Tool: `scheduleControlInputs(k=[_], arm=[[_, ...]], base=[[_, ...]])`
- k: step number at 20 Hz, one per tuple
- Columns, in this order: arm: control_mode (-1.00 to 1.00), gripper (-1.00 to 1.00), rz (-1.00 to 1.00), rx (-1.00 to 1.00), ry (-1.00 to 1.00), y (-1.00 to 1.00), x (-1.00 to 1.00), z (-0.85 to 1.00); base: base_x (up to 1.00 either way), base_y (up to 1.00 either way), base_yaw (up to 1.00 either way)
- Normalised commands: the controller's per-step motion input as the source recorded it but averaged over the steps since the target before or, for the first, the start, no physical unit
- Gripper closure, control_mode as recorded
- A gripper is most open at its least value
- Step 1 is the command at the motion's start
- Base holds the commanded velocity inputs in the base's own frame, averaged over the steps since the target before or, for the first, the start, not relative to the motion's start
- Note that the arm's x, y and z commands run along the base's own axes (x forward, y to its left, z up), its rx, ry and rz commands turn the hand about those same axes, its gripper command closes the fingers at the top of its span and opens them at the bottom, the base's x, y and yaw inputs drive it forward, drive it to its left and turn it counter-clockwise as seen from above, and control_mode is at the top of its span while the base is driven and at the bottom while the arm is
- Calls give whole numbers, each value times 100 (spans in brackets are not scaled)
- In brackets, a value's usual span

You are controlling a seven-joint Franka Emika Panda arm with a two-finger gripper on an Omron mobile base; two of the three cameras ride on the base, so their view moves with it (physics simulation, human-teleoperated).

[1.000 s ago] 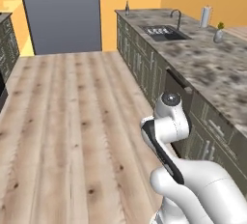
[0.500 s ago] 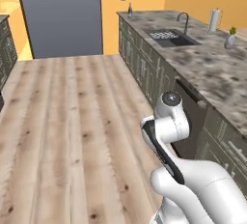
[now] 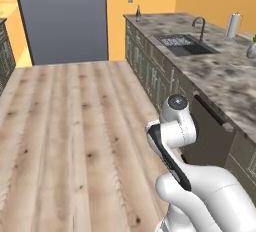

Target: Place the drinks on the dining counter in a tight cluster.

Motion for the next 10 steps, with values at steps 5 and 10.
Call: scheduleControlInputs(k=[5, 10], arm=[[100, -100, 0, 0, 0, 0, 0, 0], [100, -100, 0, 0, 0, 0, 0, 0]], base=[[76, 0, 0], [78, 0, 0]])
